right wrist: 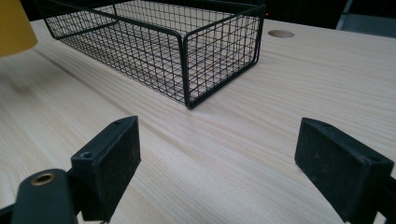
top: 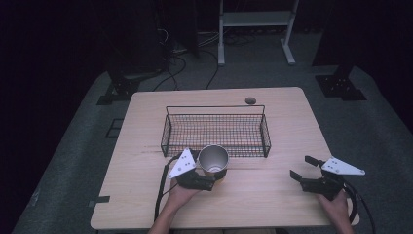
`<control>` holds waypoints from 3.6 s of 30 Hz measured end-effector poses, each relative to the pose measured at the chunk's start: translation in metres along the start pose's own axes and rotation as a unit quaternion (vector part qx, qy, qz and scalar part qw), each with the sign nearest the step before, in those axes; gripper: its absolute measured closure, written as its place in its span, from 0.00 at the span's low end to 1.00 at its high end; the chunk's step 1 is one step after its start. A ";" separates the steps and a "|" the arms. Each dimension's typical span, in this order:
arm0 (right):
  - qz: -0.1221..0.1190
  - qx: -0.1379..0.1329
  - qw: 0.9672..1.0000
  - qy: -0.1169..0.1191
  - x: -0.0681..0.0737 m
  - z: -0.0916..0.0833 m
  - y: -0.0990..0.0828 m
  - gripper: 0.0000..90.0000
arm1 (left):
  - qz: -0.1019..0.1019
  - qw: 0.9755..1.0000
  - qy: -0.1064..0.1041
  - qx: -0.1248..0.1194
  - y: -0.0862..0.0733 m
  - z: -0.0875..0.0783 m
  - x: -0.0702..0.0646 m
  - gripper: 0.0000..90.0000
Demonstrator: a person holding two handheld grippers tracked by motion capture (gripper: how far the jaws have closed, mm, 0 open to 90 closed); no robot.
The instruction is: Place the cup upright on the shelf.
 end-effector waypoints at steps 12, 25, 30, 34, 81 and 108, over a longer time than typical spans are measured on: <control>0.003 -0.002 1.000 0.000 -0.001 0.000 0.000 0.15 | -0.003 1.000 -0.007 -0.011 0.028 0.002 0.039 0.15; 0.002 -0.002 1.000 0.000 0.000 0.000 0.000 0.15 | -0.005 1.000 -0.023 -0.005 0.047 0.016 0.069 0.15; 0.003 -0.003 1.000 0.001 0.000 0.000 0.001 0.15 | -0.004 1.000 -0.020 0.000 0.051 0.020 0.082 0.15; 0.004 -0.003 1.000 0.001 -0.001 0.000 0.001 0.15 | -0.009 1.000 -0.023 0.001 0.054 0.024 0.090 0.15; 0.004 -0.005 1.000 0.005 0.000 -0.001 0.001 0.15 | -0.016 0.997 -0.062 0.051 0.042 0.066 0.148 0.15; 0.007 -0.010 1.000 0.008 -0.001 -0.002 0.002 0.15 | -0.018 0.989 -0.087 0.116 0.007 0.099 0.148 0.15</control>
Point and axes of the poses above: each handheld gripper's, and its own axes: z roughly forward along the jaws, y roughly out of its top, x roughly to its left, the point moved 8 cm from there along z, roughly forward along the jaws, and after that the axes turned 7 degrees about z, right-handed, at the moved point
